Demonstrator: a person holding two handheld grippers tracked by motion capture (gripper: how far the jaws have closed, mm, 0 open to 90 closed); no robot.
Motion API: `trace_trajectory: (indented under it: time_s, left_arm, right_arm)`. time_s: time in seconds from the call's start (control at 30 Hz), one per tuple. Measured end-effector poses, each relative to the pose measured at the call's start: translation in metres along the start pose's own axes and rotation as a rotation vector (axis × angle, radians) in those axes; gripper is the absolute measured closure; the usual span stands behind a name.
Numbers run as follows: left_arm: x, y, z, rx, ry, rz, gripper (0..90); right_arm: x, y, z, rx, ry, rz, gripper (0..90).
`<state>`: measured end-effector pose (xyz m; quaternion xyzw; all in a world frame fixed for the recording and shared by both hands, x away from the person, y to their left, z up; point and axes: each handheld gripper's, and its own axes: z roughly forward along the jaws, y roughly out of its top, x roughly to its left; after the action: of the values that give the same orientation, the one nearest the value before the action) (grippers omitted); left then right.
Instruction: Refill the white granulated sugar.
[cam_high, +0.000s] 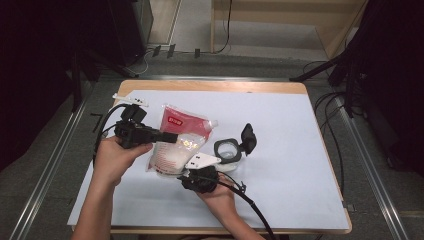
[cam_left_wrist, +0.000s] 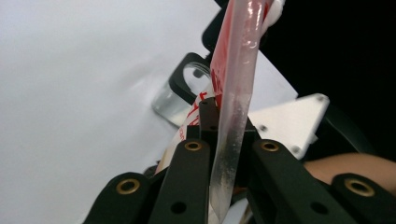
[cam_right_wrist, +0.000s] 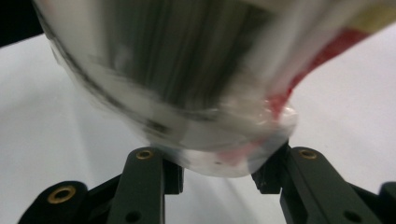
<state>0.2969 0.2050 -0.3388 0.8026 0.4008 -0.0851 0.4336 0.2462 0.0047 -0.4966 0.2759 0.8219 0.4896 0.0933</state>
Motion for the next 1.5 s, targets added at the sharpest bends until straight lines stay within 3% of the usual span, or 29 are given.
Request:
trace_trajectory:
  time_s: [0.1, 0.27, 0.37, 0.4, 0.47, 0.57, 0.7, 0.9, 1.13, 1.4, 1.5]
  left_arm:
    - [-0.001, 0.001, 0.005, 0.018, 0.014, 0.015, 88.0]
    - [-0.004, 0.003, 0.014, 0.026, 0.023, 0.023, 88.0]
    - [-0.004, 0.004, 0.02, 0.029, -0.022, 0.019, 87.8]
    - [-0.005, 0.004, 0.022, 0.033, -0.04, 0.022, 87.8]
    - [-0.008, 0.006, 0.026, 0.035, -0.032, 0.036, 87.7]
    - [-0.01, 0.007, 0.029, 0.029, -0.036, 0.044, 87.8]
    - [-0.012, 0.007, 0.033, 0.007, -0.046, 0.044, 87.5]
    - [-0.016, 0.008, 0.04, 0.003, -0.068, 0.087, 86.0]
    - [-0.02, 0.008, 0.05, -0.009, -0.041, 0.101, 85.1]
    - [-0.021, 0.007, 0.054, -0.006, -0.016, 0.165, 81.5]
    - [-0.022, 0.007, 0.054, -0.009, -0.006, 0.168, 81.3]
  right_arm:
    - [0.007, 0.002, -0.004, 0.014, -0.023, -0.034, 61.5]
    - [0.014, 0.0, -0.006, 0.026, -0.001, -0.031, 59.4]
    - [0.017, 0.001, -0.009, 0.041, 0.042, -0.025, 58.5]
    - [0.017, 0.002, -0.011, 0.038, 0.05, -0.044, 58.6]
    - [0.021, 0.005, -0.014, 0.056, 0.057, -0.082, 58.7]
    - [0.019, 0.007, -0.018, 0.073, 0.097, -0.069, 58.8]
    - [0.014, 0.008, -0.022, 0.085, 0.097, -0.061, 59.1]
    - [0.01, 0.007, -0.035, 0.113, 0.115, -0.082, 59.0]
    - [0.004, -0.001, -0.039, 0.084, 0.132, -0.05, 59.3]
    - [0.002, 0.002, -0.037, 0.07, 0.155, -0.023, 59.4]
    - [0.003, 0.004, -0.038, 0.067, 0.171, -0.012, 59.4]
